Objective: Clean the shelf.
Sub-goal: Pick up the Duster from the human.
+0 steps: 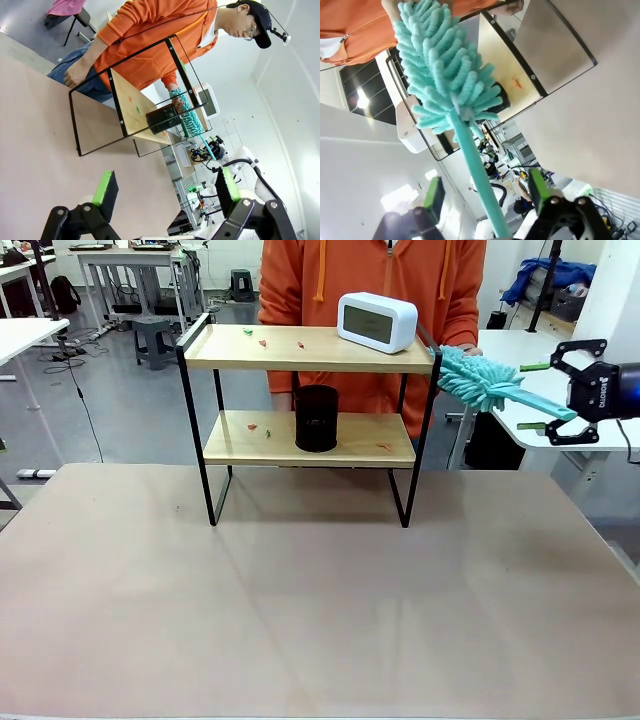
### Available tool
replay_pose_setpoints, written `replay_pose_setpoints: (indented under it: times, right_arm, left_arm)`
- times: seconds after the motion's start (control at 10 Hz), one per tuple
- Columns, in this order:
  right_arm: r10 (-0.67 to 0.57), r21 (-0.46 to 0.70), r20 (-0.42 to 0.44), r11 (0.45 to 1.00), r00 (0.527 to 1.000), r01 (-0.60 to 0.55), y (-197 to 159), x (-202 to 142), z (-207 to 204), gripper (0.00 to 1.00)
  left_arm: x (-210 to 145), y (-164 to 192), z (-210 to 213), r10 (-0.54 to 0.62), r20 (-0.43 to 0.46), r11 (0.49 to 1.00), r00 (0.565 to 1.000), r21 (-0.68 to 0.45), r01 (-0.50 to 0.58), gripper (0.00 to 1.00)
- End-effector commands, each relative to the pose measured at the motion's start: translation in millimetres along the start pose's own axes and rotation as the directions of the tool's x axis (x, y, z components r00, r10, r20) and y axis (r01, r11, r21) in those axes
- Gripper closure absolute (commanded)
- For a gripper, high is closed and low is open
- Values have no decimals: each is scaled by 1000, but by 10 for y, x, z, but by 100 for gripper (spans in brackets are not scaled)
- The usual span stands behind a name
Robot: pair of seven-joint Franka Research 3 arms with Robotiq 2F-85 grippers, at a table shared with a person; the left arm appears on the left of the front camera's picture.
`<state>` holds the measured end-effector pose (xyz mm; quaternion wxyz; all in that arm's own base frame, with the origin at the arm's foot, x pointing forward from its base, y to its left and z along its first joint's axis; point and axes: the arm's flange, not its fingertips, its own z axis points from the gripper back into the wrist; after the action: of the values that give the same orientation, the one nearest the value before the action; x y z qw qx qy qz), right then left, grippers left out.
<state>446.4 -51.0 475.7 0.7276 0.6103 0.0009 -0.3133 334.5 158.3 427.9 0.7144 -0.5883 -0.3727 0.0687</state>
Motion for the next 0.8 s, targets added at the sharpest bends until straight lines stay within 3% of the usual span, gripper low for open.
replay_pose_setpoints:
  times: [0.0,0.1,0.2,0.7]
  right_arm:
    - [34,23,19,999,999,-34,-30,-7,-54,100]
    - [42,18,21,999,999,-42,-25,-9,-58,61]
    - [47,15,24,999,999,-48,-26,-12,-55,100]
    - [53,31,19,998,998,-54,-54,18,0,100]
  left_arm:
    - [-4,-11,9,-21,1,1000,1000,-13,21,0]
    - [-4,-11,9,-21,1,1000,1000,-13,21,0]
    - [-4,-11,9,-21,1,1000,1000,-13,21,0]
    - [-4,-11,9,-21,1,1000,1000,-13,21,0]
